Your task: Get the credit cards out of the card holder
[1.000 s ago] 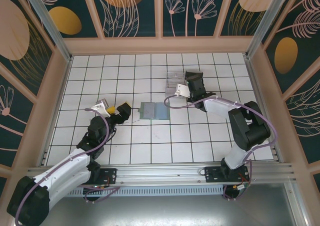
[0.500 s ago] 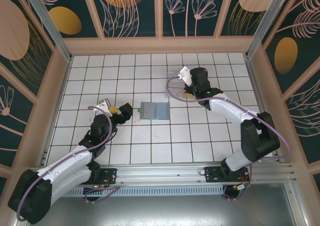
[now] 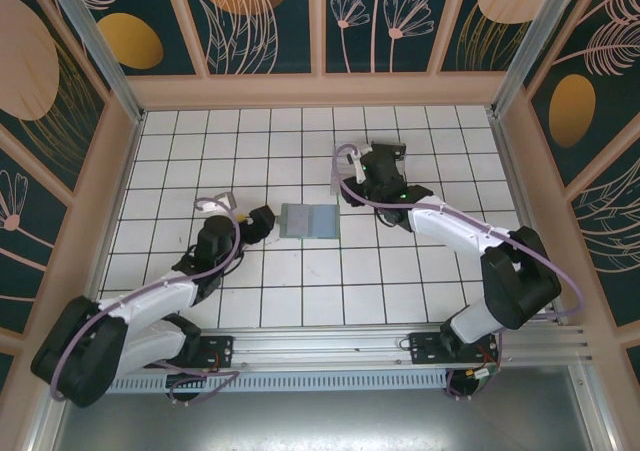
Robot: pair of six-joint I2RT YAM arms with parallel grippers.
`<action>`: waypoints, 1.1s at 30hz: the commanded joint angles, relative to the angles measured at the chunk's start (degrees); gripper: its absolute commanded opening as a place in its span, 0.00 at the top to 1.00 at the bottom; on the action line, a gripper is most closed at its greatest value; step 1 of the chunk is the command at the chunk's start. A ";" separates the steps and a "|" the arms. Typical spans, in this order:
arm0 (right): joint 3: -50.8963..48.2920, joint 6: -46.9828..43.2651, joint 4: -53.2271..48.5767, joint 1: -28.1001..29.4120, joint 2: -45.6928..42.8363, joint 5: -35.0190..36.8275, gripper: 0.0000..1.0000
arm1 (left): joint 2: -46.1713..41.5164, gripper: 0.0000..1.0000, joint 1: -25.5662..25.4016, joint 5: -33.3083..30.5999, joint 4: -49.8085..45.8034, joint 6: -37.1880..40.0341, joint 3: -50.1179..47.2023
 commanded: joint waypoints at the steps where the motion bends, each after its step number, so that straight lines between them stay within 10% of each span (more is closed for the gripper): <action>1: -3.56 10.57 2.10 0.18 1.71 -4.53 0.65 | 3.84 0.17 -0.08 4.60 1.65 -2.29 4.21; 21: -8.08 19.88 13.24 0.63 14.90 -14.74 0.69 | 21.66 0.47 -0.13 14.20 -5.01 -4.36 15.60; 33: -6.98 19.31 11.57 0.81 16.70 -13.34 0.73 | 26.95 0.49 -0.10 17.29 -5.30 -2.83 17.44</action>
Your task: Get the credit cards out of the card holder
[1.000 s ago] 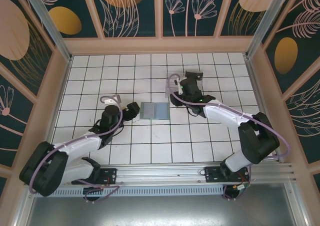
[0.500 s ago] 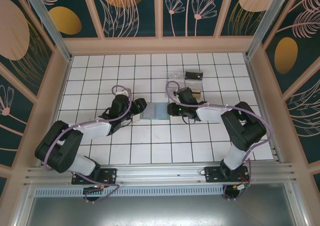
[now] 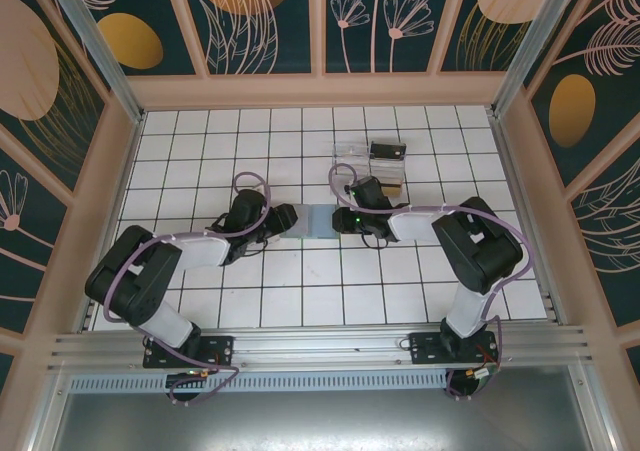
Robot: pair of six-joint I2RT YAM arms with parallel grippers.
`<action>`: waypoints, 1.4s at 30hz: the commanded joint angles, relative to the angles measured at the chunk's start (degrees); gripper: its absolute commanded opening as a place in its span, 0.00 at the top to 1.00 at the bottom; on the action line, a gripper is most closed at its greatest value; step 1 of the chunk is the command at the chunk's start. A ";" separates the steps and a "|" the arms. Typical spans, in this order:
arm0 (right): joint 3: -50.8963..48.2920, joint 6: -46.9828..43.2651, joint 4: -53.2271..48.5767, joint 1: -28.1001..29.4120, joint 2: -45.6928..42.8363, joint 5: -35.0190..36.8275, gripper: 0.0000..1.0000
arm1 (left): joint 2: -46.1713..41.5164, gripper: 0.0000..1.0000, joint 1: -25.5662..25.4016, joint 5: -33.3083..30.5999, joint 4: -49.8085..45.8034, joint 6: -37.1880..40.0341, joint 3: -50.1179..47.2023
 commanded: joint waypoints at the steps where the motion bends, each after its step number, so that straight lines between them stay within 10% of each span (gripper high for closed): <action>1: 0.83 0.43 -0.59 0.48 1.41 -0.22 0.73 | 1.71 0.49 -0.10 1.69 -0.52 1.11 1.49; 42: 1.87 0.08 -1.65 1.27 1.85 -0.40 0.73 | 5.89 0.50 -0.44 4.21 0.21 1.82 2.36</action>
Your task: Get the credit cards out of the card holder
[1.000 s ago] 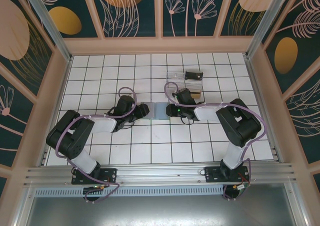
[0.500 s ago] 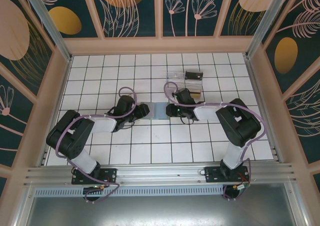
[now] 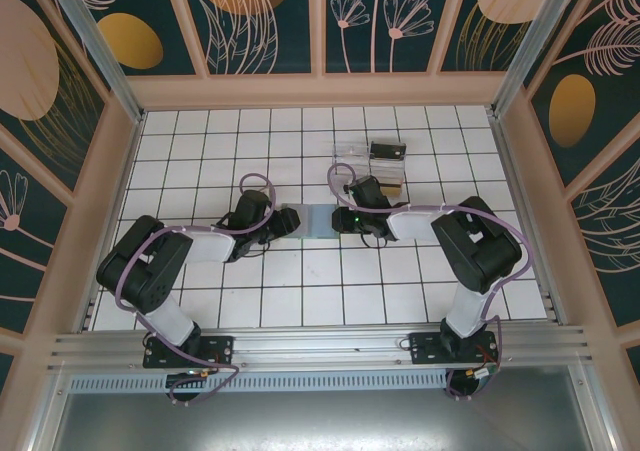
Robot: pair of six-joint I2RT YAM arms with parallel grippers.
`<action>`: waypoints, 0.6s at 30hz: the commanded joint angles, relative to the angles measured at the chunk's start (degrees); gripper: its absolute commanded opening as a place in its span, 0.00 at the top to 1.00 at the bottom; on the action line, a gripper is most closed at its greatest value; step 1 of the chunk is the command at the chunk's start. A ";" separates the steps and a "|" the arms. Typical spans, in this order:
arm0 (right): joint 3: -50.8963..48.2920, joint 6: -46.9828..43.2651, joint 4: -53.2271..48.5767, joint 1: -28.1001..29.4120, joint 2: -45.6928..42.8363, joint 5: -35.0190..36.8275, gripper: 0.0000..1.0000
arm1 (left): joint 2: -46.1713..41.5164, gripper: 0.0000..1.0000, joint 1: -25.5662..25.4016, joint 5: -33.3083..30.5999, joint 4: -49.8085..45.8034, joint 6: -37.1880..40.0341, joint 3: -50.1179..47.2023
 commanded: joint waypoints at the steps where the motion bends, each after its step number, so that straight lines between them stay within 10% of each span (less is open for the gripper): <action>1: 0.99 0.10 -0.64 0.90 1.56 -0.71 0.73 | 1.29 0.50 -0.52 1.76 0.30 1.05 1.12; 18: 1.02 0.19 -0.81 1.06 1.54 -0.62 0.73 | -4.56 0.51 -0.86 -3.66 -3.75 3.76 1.53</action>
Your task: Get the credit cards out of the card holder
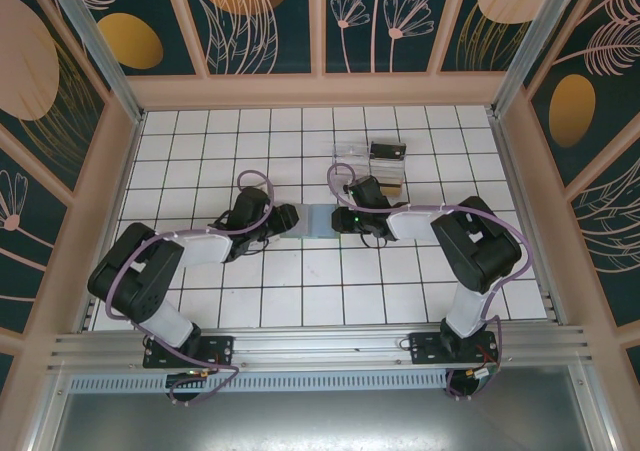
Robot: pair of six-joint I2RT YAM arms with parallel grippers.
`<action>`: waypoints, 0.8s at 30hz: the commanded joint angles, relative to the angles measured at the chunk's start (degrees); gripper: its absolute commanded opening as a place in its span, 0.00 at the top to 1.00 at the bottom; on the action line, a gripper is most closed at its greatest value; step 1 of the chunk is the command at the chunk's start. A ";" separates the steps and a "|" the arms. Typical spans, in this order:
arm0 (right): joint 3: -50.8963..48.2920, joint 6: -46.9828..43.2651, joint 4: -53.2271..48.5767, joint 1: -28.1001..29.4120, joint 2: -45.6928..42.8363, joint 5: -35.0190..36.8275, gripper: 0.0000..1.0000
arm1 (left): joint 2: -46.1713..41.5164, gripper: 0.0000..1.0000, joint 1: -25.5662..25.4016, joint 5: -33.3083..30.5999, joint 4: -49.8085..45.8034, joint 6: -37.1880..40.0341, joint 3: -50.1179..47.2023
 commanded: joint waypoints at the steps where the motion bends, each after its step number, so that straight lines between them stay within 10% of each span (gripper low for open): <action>1: 0.86 0.15 -0.84 0.99 1.48 -0.63 0.73 | -0.03 0.51 -0.41 0.53 -1.37 2.20 1.43; 24: 1.31 0.01 -1.05 1.06 1.71 -0.79 0.73 | 5.82 0.52 -0.49 4.12 -0.09 1.48 2.84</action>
